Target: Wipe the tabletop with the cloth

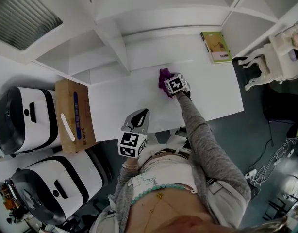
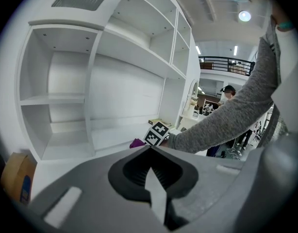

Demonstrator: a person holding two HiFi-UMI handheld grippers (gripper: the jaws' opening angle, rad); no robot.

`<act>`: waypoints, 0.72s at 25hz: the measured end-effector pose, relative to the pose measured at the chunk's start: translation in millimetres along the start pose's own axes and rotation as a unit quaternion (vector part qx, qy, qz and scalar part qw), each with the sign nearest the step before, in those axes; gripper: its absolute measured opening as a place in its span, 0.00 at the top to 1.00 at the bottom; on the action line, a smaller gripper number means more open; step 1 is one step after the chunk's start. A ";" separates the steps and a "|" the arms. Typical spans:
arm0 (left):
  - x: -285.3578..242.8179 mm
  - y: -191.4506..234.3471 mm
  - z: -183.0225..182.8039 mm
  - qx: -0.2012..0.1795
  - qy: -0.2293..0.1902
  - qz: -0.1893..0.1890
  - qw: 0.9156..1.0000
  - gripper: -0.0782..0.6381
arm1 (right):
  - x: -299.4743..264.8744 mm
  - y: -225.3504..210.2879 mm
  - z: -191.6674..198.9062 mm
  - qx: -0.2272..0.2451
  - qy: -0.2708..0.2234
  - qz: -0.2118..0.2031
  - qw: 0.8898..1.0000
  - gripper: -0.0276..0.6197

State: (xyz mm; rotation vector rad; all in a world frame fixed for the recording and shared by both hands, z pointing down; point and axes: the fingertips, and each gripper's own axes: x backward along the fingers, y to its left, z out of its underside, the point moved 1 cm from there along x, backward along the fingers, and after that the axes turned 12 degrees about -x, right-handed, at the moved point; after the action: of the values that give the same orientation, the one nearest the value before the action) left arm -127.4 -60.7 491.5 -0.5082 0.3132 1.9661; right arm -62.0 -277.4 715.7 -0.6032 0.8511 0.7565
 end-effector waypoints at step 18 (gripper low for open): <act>-36.8 -33.7 -13.1 0.002 0.008 0.009 1.000 0.89 | 14.4 -55.0 3.0 -0.008 -0.019 0.000 1.000 0.80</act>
State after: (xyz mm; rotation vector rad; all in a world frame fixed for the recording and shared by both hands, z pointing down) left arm -80.3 -80.9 497.9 -0.5206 0.3318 1.9798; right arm -11.2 -303.0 714.6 -0.6017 0.8115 0.7720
